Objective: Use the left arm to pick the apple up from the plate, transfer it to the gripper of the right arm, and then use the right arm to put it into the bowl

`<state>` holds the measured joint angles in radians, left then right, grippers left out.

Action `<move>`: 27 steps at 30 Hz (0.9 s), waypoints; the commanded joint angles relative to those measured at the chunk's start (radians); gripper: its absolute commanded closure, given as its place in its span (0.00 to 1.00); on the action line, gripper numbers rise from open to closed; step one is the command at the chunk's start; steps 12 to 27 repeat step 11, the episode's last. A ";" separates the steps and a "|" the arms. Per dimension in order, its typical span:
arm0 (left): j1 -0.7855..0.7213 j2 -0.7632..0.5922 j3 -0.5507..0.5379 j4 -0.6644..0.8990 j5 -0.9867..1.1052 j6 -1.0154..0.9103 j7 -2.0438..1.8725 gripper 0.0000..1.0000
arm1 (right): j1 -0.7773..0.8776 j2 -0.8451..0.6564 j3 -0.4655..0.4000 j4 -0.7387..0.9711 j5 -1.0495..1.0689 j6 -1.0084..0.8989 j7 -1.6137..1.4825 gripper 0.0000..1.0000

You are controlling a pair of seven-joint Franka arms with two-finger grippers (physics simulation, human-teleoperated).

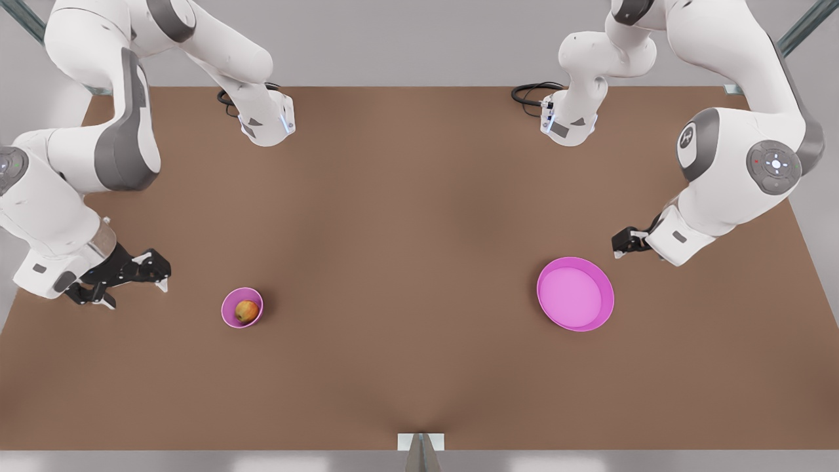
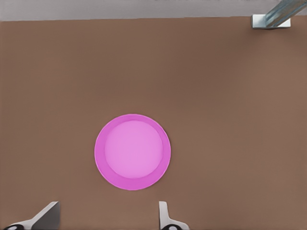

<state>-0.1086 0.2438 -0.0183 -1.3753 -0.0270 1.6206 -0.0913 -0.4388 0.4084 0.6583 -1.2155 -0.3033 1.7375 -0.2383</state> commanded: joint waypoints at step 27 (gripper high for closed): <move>-0.005 -0.001 -0.005 0.005 0.002 0.013 -0.058 0.00 | 0.744 -0.372 -0.875 -0.335 0.256 -0.154 0.303 0.00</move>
